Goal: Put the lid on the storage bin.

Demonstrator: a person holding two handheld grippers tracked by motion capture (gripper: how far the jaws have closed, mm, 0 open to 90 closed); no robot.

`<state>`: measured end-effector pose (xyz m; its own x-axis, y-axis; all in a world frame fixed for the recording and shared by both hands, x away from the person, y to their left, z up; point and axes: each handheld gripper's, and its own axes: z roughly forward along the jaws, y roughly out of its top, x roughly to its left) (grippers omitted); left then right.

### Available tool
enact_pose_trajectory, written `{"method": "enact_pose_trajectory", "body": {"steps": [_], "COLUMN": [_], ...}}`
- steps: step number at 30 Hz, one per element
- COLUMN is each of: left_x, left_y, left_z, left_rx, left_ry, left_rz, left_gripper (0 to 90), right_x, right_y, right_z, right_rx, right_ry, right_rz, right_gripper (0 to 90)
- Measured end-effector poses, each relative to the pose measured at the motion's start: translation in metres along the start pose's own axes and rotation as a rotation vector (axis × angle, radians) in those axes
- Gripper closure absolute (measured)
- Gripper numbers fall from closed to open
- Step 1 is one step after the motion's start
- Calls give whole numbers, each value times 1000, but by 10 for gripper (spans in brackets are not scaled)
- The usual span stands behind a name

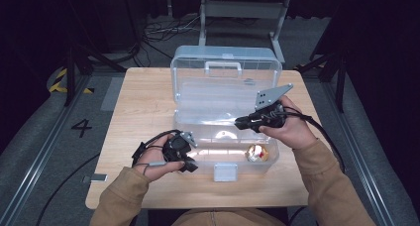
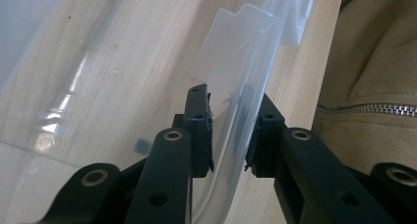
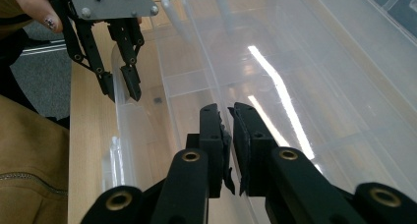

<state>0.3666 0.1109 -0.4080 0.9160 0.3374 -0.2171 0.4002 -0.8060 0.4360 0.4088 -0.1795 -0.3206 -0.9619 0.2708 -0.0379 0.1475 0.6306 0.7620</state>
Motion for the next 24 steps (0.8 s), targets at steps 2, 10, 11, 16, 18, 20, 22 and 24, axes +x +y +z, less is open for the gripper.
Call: {"method": "enact_pose_trajectory", "body": {"steps": [2, 10, 11, 16, 18, 20, 22, 24], "left_x": [0, 0, 0, 0, 0, 0, 0, 0], "left_y": [0, 0, 0, 0, 0, 0, 0, 0], "left_z": [0, 0, 0, 0, 0, 0, 0, 0], "left_rx": [-1, 0, 0, 1, 1, -1, 0, 0], "left_ry": [0, -3, -3, -5, -5, -7, -5, -7], "left_rz": [-1, -5, -5, 0, 0, 0, 0, 1], "left_gripper": [749, 749, 749, 749, 749, 749, 749, 748], "right_x": [1, 7, 8, 10, 10, 11, 12, 12], "right_y": [-1, -3, -3, -4, -4, -5, -5, -6], "right_z": [0, 0, 0, 0, 0, 0, 0, 0], "right_rx": [1, 13, 15, 13, 12, 12, 12, 10], "right_ry": [1, -6, -8, -12, -13, -14, -15, -14], "right_rz": [-1, -21, -22, -24, -24, -23, -23, -24], "right_gripper": [838, 841, 841, 840, 840, 839, 839, 839]}}
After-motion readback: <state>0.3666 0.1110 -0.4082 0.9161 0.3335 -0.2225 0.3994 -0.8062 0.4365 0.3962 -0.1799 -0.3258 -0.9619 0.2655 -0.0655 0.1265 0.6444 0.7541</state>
